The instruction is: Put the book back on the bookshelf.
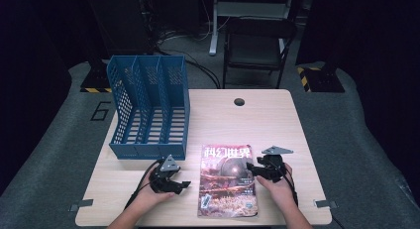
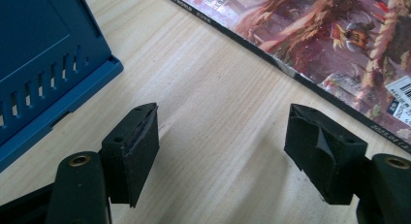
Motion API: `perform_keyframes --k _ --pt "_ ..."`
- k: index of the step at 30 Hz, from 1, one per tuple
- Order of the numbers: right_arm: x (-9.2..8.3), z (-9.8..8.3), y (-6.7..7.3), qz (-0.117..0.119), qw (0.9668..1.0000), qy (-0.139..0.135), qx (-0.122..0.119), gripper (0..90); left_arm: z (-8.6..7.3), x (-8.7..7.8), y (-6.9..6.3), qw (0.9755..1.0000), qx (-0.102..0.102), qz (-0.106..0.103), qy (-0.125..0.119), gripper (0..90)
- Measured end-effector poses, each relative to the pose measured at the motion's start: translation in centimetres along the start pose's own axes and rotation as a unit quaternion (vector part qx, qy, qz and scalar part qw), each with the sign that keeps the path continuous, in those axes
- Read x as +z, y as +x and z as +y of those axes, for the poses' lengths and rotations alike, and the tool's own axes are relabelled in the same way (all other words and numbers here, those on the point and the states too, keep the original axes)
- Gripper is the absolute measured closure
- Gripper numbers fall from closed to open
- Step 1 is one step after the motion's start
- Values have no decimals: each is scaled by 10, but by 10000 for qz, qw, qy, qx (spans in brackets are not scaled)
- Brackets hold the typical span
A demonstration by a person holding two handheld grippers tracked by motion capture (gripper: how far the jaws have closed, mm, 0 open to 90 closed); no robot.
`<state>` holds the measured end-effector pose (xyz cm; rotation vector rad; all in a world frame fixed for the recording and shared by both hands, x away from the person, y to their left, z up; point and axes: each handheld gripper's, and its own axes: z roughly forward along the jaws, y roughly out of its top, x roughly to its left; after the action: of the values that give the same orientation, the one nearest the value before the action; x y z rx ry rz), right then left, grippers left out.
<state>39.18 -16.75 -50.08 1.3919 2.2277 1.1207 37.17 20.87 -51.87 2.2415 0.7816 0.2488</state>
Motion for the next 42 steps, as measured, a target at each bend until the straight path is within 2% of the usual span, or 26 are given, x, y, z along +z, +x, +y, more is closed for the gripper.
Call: perform_keyframes --k 1,2,3,5,7,8,9,10,12,13,16,18,20,21,23,26,29,30,31,33,35,40,42 --pt "0 0 1 -1 10000 2 2 446 1 0 -1 10000 24 34 -14 282" --pt "0 0 1 17 10000 4 1 445 1 -1 -2 10000 -11 -12 14 282" --pt "1 -1 2 13 10000 -8 6 445 2 0 -3 10000 -81 32 10 289" --pt "1 -1 3 43 10000 11 -22 442 2 0 -4 9999 -122 -55 91 310" --pt "1 -1 4 61 10000 14 0 440 2 1 -5 9999 -108 -22 93 310" --pt "1 -1 4 66 10000 16 -10 439 4 1 -8 9997 -99 -129 159 310" --pt "1 -1 4 83 10000 18 5 438 4 2 -10 9999 -105 -72 105 310" --pt "1 -2 5 101 9999 10 -4 437 5 3 -11 9997 -154 -130 121 310" --pt "2 -3 6 101 9999 69 16 433 7 3 -14 9999 -87 -112 93 310" --pt "2 -3 6 111 9999 49 -1 432 8 3 -15 9997 -98 -193 106 310" --pt "3 -4 7 122 9999 99 -50 428 10 5 -18 9997 -88 -190 103 310" --pt "3 -5 8 139 9998 140 16 425 11 5 -21 9997 -100 -176 101 310" --pt "4 -6 8 140 9998 159 18 423 13 6 -25 9995 -165 -262 89 310" --pt "5 -6 9 156 9997 150 82 423 14 7 -26 9994 -94 -314 104 311" --pt "6 -6 10 187 9996 181 60 422 16 10 -31 9993 -80 -336 105 311" --pt "8 -7 13 175 9996 197 28 416 19 16 -35 9985 -91 -494 197 318" --pt "8 -7 14 153 9996 217 13 412 23 17 -38 9988 -47 -448 183 318" --pt "8 -7 14 148 9996 233 40 412 25 19 -41 9986 -123 -506 130 317" --pt "8 -7 13 157 9996 224 33 412 27 19 -41 9986 -92 -501 119 316" --pt "8 -7 13 169 9995 241 64 411 28 20 -44 9988 -197 -436 40 313" --pt "9 -7 12 178 9995 247 68 409 30 22 -44 9988 -217 -443 1 297" --pt "10 -8 12 191 9994 254 143 406 32 28 -48 9989 -251 -390 50 292" --pt "10 -8 11 185 9995 247 115 406 31 29 -50 9990 -196 -398 91 292"
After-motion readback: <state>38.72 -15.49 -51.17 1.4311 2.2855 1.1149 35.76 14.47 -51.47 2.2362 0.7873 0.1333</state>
